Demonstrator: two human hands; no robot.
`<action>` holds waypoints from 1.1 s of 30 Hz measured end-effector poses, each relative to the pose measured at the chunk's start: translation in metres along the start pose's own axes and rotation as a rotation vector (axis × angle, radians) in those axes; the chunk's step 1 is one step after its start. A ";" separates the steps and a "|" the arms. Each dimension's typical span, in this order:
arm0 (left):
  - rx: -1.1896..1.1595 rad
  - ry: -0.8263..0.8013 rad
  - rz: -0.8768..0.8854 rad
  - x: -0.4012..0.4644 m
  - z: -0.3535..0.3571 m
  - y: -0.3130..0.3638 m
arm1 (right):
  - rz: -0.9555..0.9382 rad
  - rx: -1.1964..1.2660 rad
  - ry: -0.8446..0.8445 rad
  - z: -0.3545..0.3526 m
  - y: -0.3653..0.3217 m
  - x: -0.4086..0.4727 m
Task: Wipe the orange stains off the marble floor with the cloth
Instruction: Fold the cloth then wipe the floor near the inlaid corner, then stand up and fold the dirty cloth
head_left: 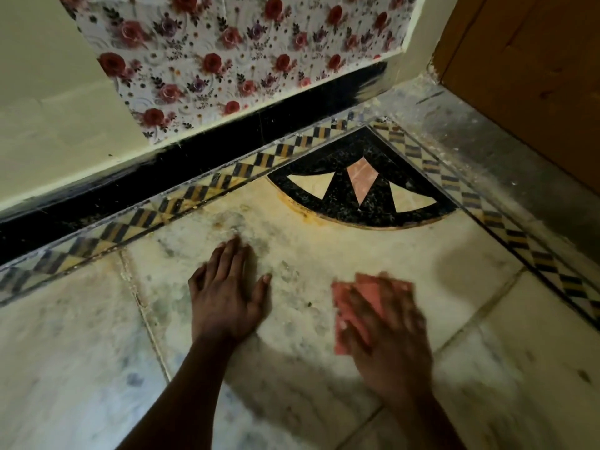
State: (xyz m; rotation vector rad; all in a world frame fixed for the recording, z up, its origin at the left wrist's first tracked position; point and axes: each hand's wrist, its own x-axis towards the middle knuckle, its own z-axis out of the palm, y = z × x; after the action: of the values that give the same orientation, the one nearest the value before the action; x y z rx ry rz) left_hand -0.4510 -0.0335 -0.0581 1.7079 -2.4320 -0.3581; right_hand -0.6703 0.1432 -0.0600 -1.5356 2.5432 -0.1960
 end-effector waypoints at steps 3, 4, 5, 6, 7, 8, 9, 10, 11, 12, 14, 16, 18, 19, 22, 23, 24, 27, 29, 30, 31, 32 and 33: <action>0.001 0.015 0.007 0.000 0.001 0.000 | 0.385 0.045 0.017 -0.004 0.021 0.050; 0.001 0.019 0.008 0.000 0.002 0.000 | 0.456 0.110 0.037 -0.003 0.012 0.077; 0.001 0.025 0.012 0.000 0.001 0.000 | 0.454 0.160 0.019 -0.006 -0.003 0.101; -0.003 0.026 0.014 0.000 0.002 0.000 | 0.389 0.161 -0.010 -0.005 -0.020 0.116; -0.008 0.028 0.015 0.000 0.001 0.000 | 0.273 0.138 -0.037 -0.002 -0.037 0.118; -0.013 0.028 0.018 0.000 0.000 0.001 | 0.131 0.094 -0.061 0.001 -0.049 0.108; -0.017 0.023 0.021 0.000 -0.001 0.001 | 0.011 0.057 -0.071 0.005 -0.054 0.084; -0.018 0.023 0.028 -0.002 -0.001 0.001 | -0.067 0.029 -0.056 0.006 -0.052 0.048; -0.022 0.025 0.036 -0.002 -0.001 0.000 | -0.102 0.026 -0.020 0.008 -0.041 0.013; -0.028 0.027 0.043 -0.003 0.000 -0.001 | -0.077 0.023 0.007 0.006 -0.026 -0.019; -0.037 0.031 0.058 -0.002 0.000 -0.001 | 0.100 -0.025 -0.010 0.001 0.014 -0.031; -0.033 0.055 0.082 -0.005 0.002 -0.002 | 0.331 0.007 -0.004 -0.002 0.037 0.003; -0.046 0.088 0.117 -0.008 0.003 -0.002 | 0.433 0.109 0.032 -0.003 0.031 0.053; -0.063 0.088 0.135 -0.008 0.002 -0.002 | 0.408 0.130 0.013 -0.005 0.021 0.073; -0.114 0.059 0.183 -0.019 -0.003 0.001 | 0.103 0.026 -0.026 0.002 0.000 0.054; -0.144 0.052 0.193 -0.025 -0.007 0.004 | -0.007 -0.002 -0.029 0.004 0.001 0.025; -0.194 0.048 0.197 -0.036 -0.009 0.009 | -0.082 -0.010 -0.004 0.005 0.009 -0.010; -0.359 0.039 0.172 -0.085 -0.005 0.027 | 0.009 -0.011 0.107 0.003 0.064 -0.081; -0.365 0.035 0.221 -0.117 0.005 0.039 | 0.226 0.004 0.135 -0.001 0.094 -0.062; -0.361 0.034 0.253 -0.131 0.013 0.044 | 0.338 0.040 0.152 -0.004 0.097 -0.045; -0.359 0.040 0.278 -0.140 0.018 0.050 | 0.419 0.089 0.139 -0.006 0.091 -0.027; -0.360 0.050 0.295 -0.146 0.021 0.056 | 0.432 0.115 0.113 -0.007 0.079 -0.014; -0.365 0.047 0.292 -0.151 0.022 0.060 | 0.380 0.121 0.096 -0.003 0.063 -0.011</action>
State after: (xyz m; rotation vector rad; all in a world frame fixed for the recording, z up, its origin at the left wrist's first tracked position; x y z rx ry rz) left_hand -0.4598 0.1300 -0.0604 1.1826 -2.3543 -0.6628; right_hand -0.7209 0.1823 -0.0686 -0.9995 2.7777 -0.3724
